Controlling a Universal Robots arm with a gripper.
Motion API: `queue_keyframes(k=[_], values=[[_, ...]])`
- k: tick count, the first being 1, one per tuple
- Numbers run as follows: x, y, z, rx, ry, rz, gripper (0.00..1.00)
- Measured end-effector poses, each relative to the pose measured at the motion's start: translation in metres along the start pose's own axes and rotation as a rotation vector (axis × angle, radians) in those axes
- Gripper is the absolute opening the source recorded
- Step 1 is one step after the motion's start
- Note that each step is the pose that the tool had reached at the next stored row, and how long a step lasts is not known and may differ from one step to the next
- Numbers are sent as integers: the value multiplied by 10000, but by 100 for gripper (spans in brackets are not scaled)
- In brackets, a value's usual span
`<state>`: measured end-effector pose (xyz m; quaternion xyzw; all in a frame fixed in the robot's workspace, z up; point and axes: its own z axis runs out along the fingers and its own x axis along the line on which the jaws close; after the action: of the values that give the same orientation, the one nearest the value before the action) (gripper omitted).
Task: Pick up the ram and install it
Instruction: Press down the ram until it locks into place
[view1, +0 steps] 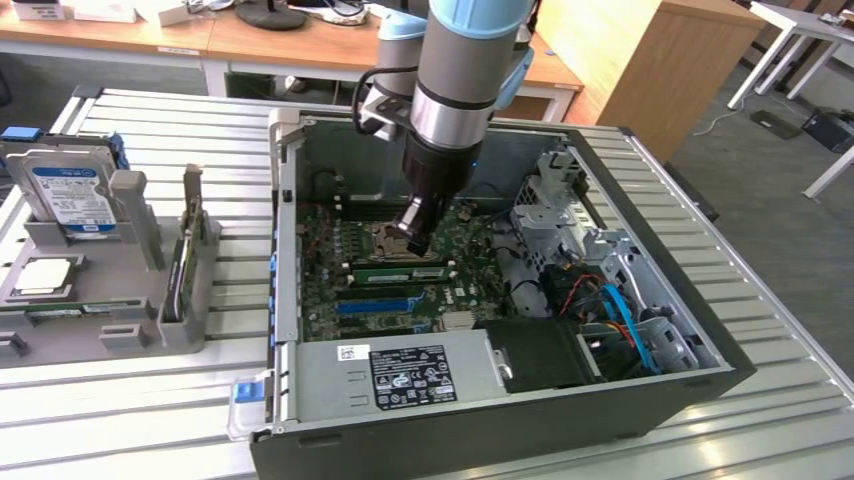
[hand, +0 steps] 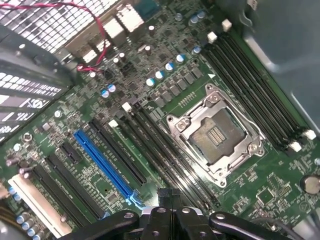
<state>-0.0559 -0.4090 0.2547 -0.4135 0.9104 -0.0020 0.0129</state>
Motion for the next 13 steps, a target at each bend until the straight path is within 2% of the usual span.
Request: queue_keyframes(k=[13], values=[[-13,11,0,27,17,1257,10]])
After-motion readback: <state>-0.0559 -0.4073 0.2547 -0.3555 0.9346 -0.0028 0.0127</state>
